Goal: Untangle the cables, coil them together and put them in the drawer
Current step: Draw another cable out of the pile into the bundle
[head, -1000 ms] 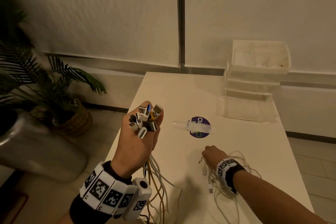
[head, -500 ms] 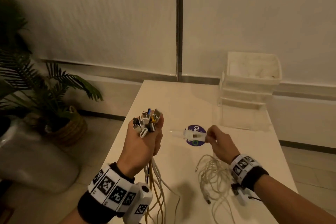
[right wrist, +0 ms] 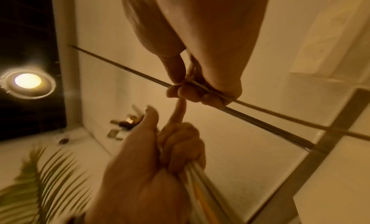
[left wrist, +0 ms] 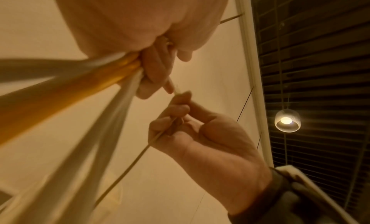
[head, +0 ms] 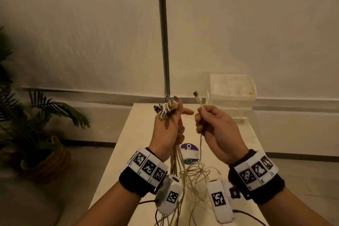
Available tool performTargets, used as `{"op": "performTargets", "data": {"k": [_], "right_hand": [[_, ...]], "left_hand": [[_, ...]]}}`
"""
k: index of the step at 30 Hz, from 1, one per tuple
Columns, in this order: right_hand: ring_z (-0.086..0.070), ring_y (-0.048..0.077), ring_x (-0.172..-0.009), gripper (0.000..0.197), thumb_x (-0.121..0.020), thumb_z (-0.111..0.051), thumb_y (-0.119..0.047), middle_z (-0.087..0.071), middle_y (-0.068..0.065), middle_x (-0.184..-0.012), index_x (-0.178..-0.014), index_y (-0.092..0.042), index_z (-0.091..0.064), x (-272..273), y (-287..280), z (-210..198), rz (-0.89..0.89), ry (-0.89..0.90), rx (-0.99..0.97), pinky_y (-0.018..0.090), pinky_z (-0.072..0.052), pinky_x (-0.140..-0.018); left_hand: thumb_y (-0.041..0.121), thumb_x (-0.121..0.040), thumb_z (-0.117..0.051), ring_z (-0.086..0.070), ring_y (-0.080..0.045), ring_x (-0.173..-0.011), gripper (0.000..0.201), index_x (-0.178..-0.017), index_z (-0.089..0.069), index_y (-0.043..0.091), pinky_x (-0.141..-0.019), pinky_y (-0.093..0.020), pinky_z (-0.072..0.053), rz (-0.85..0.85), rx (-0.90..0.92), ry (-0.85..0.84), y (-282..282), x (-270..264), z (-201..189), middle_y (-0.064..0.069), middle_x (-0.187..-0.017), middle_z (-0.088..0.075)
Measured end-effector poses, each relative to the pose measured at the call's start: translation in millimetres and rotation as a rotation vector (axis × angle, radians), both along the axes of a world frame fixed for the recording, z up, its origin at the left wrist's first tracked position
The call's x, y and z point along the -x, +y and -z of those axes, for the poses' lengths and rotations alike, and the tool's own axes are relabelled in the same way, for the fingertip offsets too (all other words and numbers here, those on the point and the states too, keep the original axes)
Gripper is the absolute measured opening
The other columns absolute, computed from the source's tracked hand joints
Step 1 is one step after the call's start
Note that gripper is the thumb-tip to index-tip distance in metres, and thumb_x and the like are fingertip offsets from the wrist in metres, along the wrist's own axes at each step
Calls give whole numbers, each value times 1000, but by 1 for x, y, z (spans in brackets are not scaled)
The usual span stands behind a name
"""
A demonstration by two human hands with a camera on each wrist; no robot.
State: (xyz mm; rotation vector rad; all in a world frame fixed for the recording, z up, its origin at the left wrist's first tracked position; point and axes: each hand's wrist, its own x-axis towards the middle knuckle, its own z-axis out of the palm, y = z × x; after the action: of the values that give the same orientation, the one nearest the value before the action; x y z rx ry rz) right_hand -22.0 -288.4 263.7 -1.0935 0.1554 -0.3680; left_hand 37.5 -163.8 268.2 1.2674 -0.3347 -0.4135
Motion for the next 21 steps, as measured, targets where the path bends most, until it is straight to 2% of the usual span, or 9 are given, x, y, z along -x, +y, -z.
{"op": "performTargets", "data": {"k": [2, 4, 6, 8, 10, 12, 15, 18, 21], "right_hand": [[-51, 16, -62, 10, -92, -54, -2, -63, 5, -78, -88, -7, -63, 5, 15, -2, 83, -40, 221, 28, -43, -60], [-58, 10, -60, 13, -87, -60, 3, -67, -3, -75, -83, -7, -66, 8, 28, -1, 170, -49, 413, 22, -47, -59], [-61, 5, -59, 19, -84, -61, 8, -69, -7, -73, -82, -9, -68, 9, 33, 1, 232, -56, 466, 17, -48, -58], [-61, 7, -57, 16, -83, -64, 7, -70, -3, -74, -81, -8, -71, 10, 32, 5, 251, -66, 458, 20, -48, -56], [-59, 11, -54, 8, -83, -68, 0, -68, 4, -68, -82, -7, -71, 12, 28, 12, 227, -44, 500, 26, -49, -53], [-55, 10, -51, 4, -85, -68, -6, -65, 5, -62, -81, -7, -69, 15, 19, 30, 125, 21, 593, 24, -47, -51], [-53, 4, -49, 18, -91, -61, -12, -60, -1, -56, -75, -5, -65, 24, -2, 75, -100, 154, 738, 16, -42, -54], [-51, 8, -50, 27, -96, -55, -17, -56, -7, -51, -70, -10, -61, 29, -28, 120, -151, 256, 804, 22, -42, -57], [-46, 9, -51, 28, -97, -52, -17, -52, -8, -50, -72, -11, -61, 25, -44, 145, -155, 308, 813, 27, -40, -57]], "left_hand": [[57, -76, -63, -26, -12, -41, 52, -97, -72, 10, -43, -22, -20, 29, 27, -13, -4, 1, 1, 3, -49, -32], [51, -79, -68, -38, -16, -47, 35, -91, -75, 18, -44, -25, -26, 38, -1, -83, -7, 6, 1, -4, -56, -48], [38, -86, -68, -43, -19, -50, 19, -79, -75, 22, -44, -26, -29, 17, -31, -112, -9, 9, 0, -4, -58, -56], [31, -92, -63, -44, -20, -48, 22, -79, -76, 18, -42, -25, -30, -41, -69, -129, -9, 9, -1, -7, -58, -59], [31, -97, -57, -36, -20, -45, 29, -78, -75, 20, -42, -25, -28, -115, -81, -184, -7, 5, -2, -9, -55, -53], [34, -98, -52, -29, -16, -43, 37, -66, -69, 27, -45, -26, -23, -183, -28, -220, 0, -2, -12, -7, -58, -46], [37, -100, -48, -31, -11, -47, 41, -62, -54, 25, -46, -26, -22, -221, 75, -209, 18, -19, -36, 1, -60, -46], [42, -99, -45, -31, -12, -48, 39, -66, -43, 22, -46, -30, -21, -268, 104, -313, 40, -29, -55, 1, -58, -39], [56, -87, -49, -33, -11, -50, 41, -65, -41, 23, -50, -31, -28, -334, 125, -388, 51, -30, -60, 6, -55, -39]]}}
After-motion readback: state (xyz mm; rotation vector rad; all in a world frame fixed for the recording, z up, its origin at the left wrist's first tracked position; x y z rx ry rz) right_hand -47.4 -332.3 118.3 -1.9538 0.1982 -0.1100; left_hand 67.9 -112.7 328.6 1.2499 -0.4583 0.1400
